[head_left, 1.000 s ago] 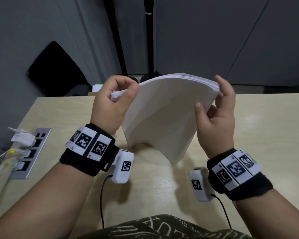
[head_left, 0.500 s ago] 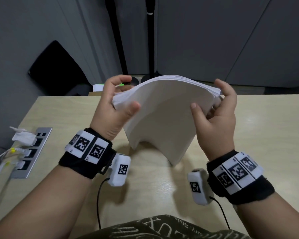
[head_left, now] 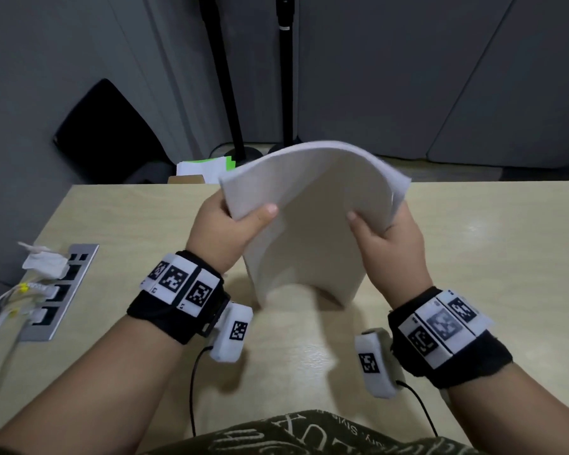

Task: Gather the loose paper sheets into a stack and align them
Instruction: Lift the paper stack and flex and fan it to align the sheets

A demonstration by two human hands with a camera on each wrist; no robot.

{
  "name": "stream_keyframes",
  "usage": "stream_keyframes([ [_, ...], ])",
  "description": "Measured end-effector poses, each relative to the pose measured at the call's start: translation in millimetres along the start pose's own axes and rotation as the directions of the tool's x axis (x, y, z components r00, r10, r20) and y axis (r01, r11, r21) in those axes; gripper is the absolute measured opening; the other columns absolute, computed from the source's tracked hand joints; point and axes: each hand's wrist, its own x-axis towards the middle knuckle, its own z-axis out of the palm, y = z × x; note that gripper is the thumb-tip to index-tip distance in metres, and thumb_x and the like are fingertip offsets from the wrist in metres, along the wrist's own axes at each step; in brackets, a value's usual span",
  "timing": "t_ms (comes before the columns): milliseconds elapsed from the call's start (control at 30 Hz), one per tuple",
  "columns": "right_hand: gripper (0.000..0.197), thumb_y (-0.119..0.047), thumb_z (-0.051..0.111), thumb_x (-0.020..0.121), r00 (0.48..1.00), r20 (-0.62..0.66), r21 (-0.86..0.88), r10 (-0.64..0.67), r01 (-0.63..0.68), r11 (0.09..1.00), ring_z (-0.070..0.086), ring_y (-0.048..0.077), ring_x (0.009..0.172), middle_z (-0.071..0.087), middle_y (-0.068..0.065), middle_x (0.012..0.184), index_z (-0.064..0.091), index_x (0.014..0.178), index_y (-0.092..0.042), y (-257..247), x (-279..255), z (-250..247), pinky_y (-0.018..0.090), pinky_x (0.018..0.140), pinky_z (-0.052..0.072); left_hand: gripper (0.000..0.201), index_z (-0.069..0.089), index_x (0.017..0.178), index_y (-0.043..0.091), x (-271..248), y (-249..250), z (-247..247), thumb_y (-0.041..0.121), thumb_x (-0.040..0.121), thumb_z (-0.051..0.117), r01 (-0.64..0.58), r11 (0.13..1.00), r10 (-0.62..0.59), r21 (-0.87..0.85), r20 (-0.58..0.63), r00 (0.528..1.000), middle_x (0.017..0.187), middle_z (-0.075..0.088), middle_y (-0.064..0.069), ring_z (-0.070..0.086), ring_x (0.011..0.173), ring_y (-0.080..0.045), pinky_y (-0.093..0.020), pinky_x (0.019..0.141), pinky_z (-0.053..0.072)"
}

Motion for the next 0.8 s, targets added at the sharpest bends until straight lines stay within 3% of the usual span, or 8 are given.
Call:
stream_keyframes([
  [67, 0.014, -0.017, 0.056, 0.092, 0.997, 0.045, -0.012, 0.069, -0.068, 0.998, 0.060, 0.005, 0.081, 0.059, -0.025, 0.083, 0.057, 0.099, -0.029, 5.4, 0.5, 1.3, 0.012, 0.064, 0.042, 0.017, 0.068, 0.084, 0.018, -1.7, -1.7, 6.7, 0.032, 0.077, 0.069, -0.003, 0.996, -0.001, 0.085, 0.048, 0.999, 0.079, 0.069, -0.003, 0.063, 0.075, -0.011, -0.029, 0.069, 0.050],
  [100, 0.013, -0.016, 0.055, 0.093, 0.998, 0.032, 0.012, 0.061, -0.062, 0.998, 0.059, -0.003, 0.078, 0.060, -0.024, 0.083, 0.059, 0.097, -0.029, 4.4, -0.6, 1.3, 0.014, 0.064, 0.042, 0.012, 0.068, 0.082, 0.018, -2.3, -1.1, 8.3, 0.029, 0.082, 0.068, -0.028, 0.995, 0.024, 0.092, 0.041, 0.999, 0.080, 0.068, -0.007, 0.061, 0.076, -0.014, -0.031, 0.071, 0.049],
  [200, 0.013, -0.015, 0.057, 0.093, 0.994, -0.109, 0.157, -0.016, 0.033, 0.987, 0.058, -0.014, 0.077, 0.063, -0.020, 0.085, 0.061, 0.100, -0.025, -1.6, -3.1, -3.5, 0.007, 0.068, 0.043, 0.013, 0.068, 0.072, 0.021, -3.0, 6.0, 3.3, 0.030, 0.081, 0.067, -0.088, 0.996, 0.088, -0.008, -0.031, 0.996, 0.068, 0.068, 0.004, 0.061, 0.069, -0.008, -0.027, 0.066, 0.050],
  [333, 0.022, -0.019, 0.067, 0.086, 0.996, -0.035, 0.147, 0.077, -0.071, 0.987, 0.061, 0.003, 0.088, 0.064, -0.018, 0.092, 0.060, 0.105, -0.027, 5.9, -1.1, -4.5, 0.010, 0.070, 0.047, 0.009, 0.073, 0.075, 0.032, -3.8, 5.3, -2.6, 0.030, 0.066, 0.075, -0.022, 0.989, 0.033, -0.149, 0.071, 0.997, 0.074, 0.074, 0.015, 0.069, 0.075, -0.003, -0.023, 0.069, 0.056],
  [467, 0.011, -0.020, 0.057, 0.092, 0.986, 0.082, -0.019, 0.146, -0.145, 0.989, 0.057, 0.017, 0.077, 0.061, -0.010, 0.076, 0.060, 0.083, -0.024, 6.2, -1.3, 2.4, 0.018, 0.061, 0.043, 0.020, 0.070, 0.080, 0.020, -4.6, -0.7, 5.2, 0.038, 0.072, 0.066, 0.057, 0.998, -0.058, 0.021, 0.079, 0.995, 0.084, 0.073, -0.006, 0.069, 0.082, -0.017, -0.042, 0.078, 0.055],
  [633, 0.006, -0.021, 0.060, 0.091, 0.997, -0.077, 0.107, -0.029, 0.037, 0.994, 0.061, 0.000, 0.074, 0.065, -0.018, 0.078, 0.061, 0.091, -0.026, -4.4, -7.3, -3.4, 0.013, 0.060, 0.044, 0.005, 0.071, 0.065, 0.037, -3.6, 5.2, -2.3, 0.041, 0.068, 0.073, -0.067, 0.994, 0.065, -0.083, -0.028, 0.997, 0.065, 0.070, 0.016, 0.065, 0.066, 0.001, -0.022, 0.064, 0.054],
  [700, 0.021, -0.018, 0.066, 0.087, 0.999, -0.054, 0.133, -0.002, 0.009, 0.991, 0.060, -0.011, 0.083, 0.065, -0.022, 0.090, 0.059, 0.104, -0.029, 0.9, -7.3, -5.0, 0.006, 0.067, 0.043, 0.015, 0.072, 0.074, 0.036, -2.2, 0.9, -6.4, 0.042, 0.062, 0.075, -0.084, 0.991, 0.085, -0.106, 0.005, 0.996, 0.071, 0.072, 0.020, 0.066, 0.072, 0.001, -0.019, 0.064, 0.055],
  [800, 0.023, -0.017, 0.068, 0.085, 0.993, 0.012, 0.130, 0.114, -0.114, 0.985, 0.062, -0.006, 0.085, 0.068, -0.016, 0.092, 0.060, 0.098, -0.034, 8.9, -3.0, -3.7, 0.018, 0.072, 0.049, 0.029, 0.068, 0.093, 0.027, -0.4, -7.2, -3.7, 0.027, 0.065, 0.078, -0.039, 0.995, 0.047, -0.089, 0.091, 0.995, 0.079, 0.073, 0.019, 0.066, 0.080, 0.002, -0.017, 0.070, 0.052],
])
